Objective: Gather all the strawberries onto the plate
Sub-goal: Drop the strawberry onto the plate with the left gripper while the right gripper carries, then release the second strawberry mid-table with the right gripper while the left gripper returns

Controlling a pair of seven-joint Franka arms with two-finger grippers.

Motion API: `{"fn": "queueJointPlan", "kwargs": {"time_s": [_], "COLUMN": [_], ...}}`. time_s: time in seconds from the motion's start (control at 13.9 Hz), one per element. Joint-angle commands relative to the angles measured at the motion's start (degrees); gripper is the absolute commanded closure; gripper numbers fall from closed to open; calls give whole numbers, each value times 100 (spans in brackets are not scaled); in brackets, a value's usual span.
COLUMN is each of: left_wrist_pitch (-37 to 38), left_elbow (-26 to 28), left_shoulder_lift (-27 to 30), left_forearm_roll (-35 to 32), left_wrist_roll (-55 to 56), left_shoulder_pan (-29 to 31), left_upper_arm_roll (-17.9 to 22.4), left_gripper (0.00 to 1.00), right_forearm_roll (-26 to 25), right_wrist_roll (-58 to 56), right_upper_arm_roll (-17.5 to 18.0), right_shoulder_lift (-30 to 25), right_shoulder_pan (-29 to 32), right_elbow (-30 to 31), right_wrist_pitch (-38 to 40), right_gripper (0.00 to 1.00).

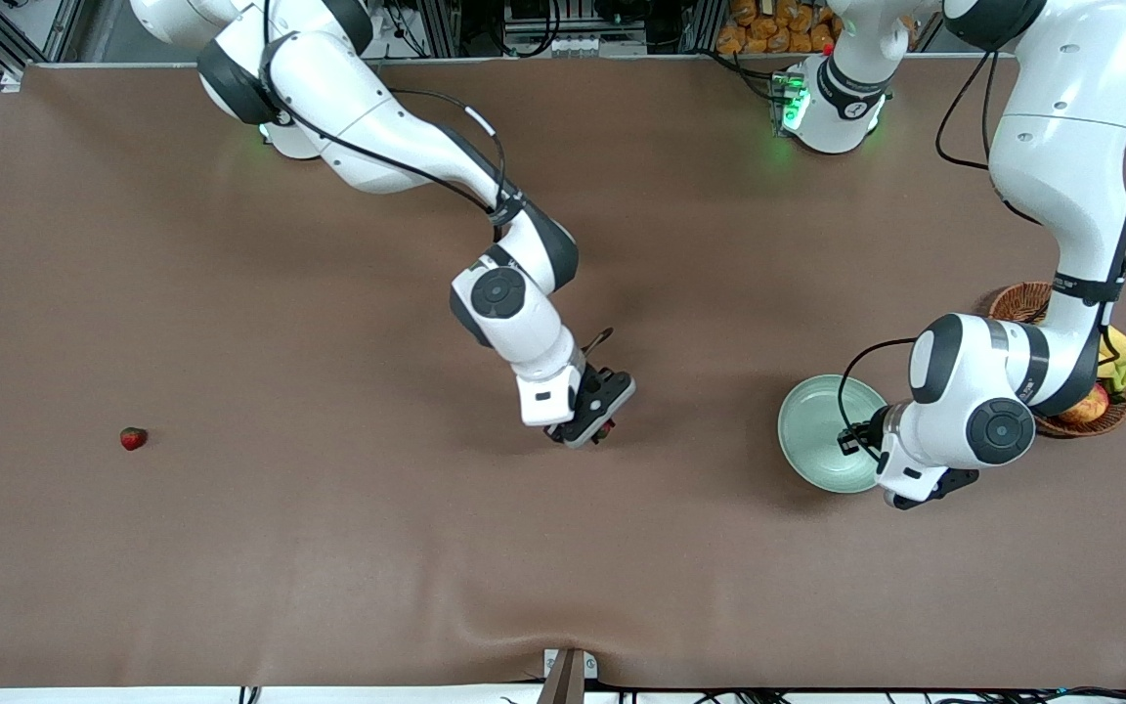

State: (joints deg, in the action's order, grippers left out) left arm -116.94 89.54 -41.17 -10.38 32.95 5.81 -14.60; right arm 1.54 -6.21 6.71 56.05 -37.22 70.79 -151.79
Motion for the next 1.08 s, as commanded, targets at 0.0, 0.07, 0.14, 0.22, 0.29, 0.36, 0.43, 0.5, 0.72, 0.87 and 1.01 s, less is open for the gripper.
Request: {"fn": "queueJointPlan", "kwargs": {"time_s": [0.0,0.07,0.14,0.22,0.29,0.36,0.43,0.5,0.72,0.87,1.01], "left_wrist_pitch": [-31,-40,-40,-48,-83,-110,-110,-110,-101,-58,48], "left_elbow": [90,90,90,90,90,82,73,55,29,-76,-129], "left_shoulder_lift": [22,-13,-48,-101,-145,-163,-180,-224,-172,-58,82], "left_forearm_roll": [-157,-157,-157,-157,-157,-157,-148,-148,-139,-148,-148], "left_wrist_roll": [-34,-25,-25,-34,-25,-25,-25,-25,18,1,10], "left_shoulder_pan": [35,35,35,35,43,26,17,17,26,139,158], "left_upper_arm_roll": [-43,-43,-43,-43,-43,-43,-43,-43,-43,-34,-104], "left_gripper": [100,100,100,100,100,100,97,85,9,0,0], "right_forearm_roll": [48,57,75,84,92,84,84,84,92,84,75], "right_wrist_roll": [15,15,15,6,15,15,15,15,6,15,6], "right_upper_arm_roll": [-64,-64,-64,-64,-64,-64,-64,-64,-64,-64,-73], "right_shoulder_lift": [125,125,125,125,125,125,125,125,73,-41,-208], "right_shoulder_pan": [-284,-320,-364,-382,-434,-470,-487,-496,-488,-409,-304], "right_elbow": [-145,-83,-57,-30,-13,66,84,93,181,190,233], "right_wrist_pitch": [26,35,44,44,44,35,35,52,26,70,131], "right_gripper": [100,100,100,100,100,100,94,54,0,0,0]}}
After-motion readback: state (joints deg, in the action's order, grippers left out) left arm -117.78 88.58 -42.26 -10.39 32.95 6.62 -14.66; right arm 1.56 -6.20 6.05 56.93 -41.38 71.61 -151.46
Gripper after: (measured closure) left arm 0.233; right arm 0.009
